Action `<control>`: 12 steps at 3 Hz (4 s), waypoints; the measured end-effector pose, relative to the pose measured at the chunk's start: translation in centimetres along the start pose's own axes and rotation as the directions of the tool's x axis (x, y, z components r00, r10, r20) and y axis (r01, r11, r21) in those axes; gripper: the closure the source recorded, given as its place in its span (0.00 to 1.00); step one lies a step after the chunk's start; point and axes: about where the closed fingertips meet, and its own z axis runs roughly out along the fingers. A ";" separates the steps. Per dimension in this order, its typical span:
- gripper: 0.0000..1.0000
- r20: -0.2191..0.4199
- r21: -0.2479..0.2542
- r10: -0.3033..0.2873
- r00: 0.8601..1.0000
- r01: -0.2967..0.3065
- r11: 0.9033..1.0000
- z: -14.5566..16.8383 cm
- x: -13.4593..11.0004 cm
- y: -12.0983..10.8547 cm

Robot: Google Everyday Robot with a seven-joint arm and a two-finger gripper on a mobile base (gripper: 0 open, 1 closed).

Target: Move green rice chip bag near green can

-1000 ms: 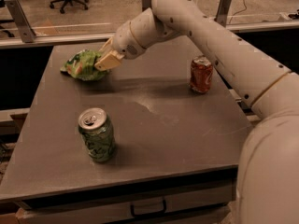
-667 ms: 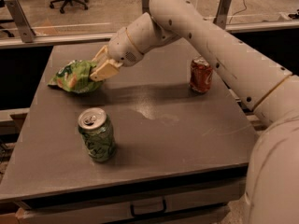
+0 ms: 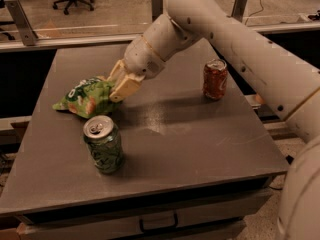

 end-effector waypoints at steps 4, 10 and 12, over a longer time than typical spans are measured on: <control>0.51 -0.278 -0.093 0.017 0.960 -0.044 0.995 -6.3 5.7 2.8; 0.00 -0.259 -0.208 0.020 0.966 -0.076 0.975 -3.9 3.8 7.0; 0.00 -0.243 -0.284 0.060 0.968 -0.130 0.950 -2.8 2.1 11.8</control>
Offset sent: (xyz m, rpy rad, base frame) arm -0.0201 -0.1023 0.0034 -0.2949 0.0117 -0.0025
